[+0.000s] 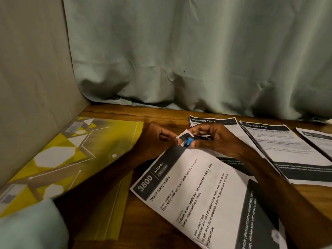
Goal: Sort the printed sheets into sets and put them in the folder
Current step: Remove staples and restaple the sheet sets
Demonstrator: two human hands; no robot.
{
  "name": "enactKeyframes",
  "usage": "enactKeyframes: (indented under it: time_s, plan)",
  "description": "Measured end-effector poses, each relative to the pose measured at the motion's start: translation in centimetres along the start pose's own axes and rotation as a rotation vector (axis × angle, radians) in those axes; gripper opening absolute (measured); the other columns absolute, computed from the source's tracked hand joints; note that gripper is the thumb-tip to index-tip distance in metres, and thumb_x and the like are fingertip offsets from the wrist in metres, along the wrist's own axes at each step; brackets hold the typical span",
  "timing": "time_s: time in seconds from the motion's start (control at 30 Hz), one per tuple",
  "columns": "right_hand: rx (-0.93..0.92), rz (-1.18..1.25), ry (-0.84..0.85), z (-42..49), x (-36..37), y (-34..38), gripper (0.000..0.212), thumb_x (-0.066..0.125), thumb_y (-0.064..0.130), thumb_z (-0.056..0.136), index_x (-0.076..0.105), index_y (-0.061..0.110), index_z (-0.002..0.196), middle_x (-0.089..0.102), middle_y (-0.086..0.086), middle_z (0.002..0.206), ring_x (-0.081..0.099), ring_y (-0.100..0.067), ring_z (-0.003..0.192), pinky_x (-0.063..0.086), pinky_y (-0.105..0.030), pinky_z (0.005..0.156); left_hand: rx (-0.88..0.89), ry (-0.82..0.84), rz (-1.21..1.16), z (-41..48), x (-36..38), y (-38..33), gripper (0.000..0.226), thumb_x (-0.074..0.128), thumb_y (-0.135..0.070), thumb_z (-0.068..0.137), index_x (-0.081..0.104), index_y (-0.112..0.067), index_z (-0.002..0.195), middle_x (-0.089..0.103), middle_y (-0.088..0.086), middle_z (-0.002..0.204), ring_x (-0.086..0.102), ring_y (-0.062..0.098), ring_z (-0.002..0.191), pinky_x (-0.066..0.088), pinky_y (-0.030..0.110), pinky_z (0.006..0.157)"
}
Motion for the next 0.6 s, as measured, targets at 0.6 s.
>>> enactKeyframes:
  time_s: [0.6]
  plan:
    - [0.025, 0.027, -0.015, -0.03, 0.52, -0.20, 0.030, 0.076, 0.017, 0.088, 0.074, 0.014, 0.117, 0.077, -0.002, 0.110, 0.072, -0.021, 0.102, 0.055, -0.037, 0.096, 0.034, -0.041, -0.119, 0.27, -0.35, -0.47, 0.012, 0.076, -0.007, 0.088, 0.076, 0.005, 0.091, 0.073, -0.003, 0.075, 0.069, 0.002, 0.060, 0.052, 0.012, 0.055]
Point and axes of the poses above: each hand's wrist, its own z-axis towards the middle knuckle, its own x-axis out of the palm, y = z × x, the point moved 10 cm from there along z, towards the middle knuckle
